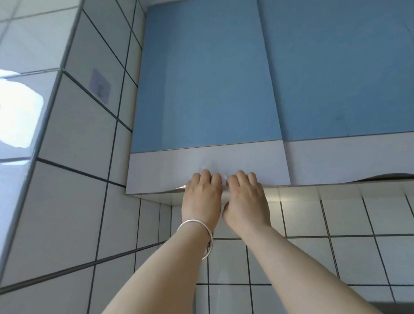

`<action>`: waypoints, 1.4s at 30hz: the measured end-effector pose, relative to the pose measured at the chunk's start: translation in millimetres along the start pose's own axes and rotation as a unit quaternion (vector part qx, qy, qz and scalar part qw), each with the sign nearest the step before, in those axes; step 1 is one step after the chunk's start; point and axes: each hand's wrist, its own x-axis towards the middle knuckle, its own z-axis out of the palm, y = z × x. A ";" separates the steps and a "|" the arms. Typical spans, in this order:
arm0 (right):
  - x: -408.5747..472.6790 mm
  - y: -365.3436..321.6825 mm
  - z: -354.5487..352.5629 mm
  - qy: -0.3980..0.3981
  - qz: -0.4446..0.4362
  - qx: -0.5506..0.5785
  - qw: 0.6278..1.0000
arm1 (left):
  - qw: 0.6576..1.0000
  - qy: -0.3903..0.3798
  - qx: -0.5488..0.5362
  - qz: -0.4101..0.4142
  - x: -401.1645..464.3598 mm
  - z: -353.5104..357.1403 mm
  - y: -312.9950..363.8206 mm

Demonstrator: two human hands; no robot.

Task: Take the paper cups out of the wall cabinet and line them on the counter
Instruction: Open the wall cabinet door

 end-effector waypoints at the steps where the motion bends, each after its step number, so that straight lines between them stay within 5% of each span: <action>1: 0.3 -2.7 -4.7 0.010 0.000 0.008 1.000 | 1.000 0.001 -0.013 -0.010 -1.3 -1.3 -0.2; 18: -18.4 -60.1 -50.1 0.093 -0.057 -0.072 0.991 | 0.977 0.010 -0.184 -0.112 -24.7 -88.6 -17.8; 24: -33.7 -63.9 -67.1 0.125 -0.171 0.156 0.965 | 0.968 0.044 -0.205 -0.140 -34.2 -116.8 -35.5; 29: -24.2 -87.5 -67.8 -0.002 0.072 0.388 0.919 | 0.968 0.089 -0.170 -0.160 -38.1 -135.8 -46.1; 35: -4.5 -127.4 -73.5 -0.023 0.079 0.479 0.874 | 0.978 0.133 -0.091 -0.133 -47.1 -155.8 -68.0; 42: -1.6 -177.2 -78.7 -0.035 0.039 0.535 0.843 | 0.947 0.184 -0.110 -0.240 -61.2 -180.0 -99.5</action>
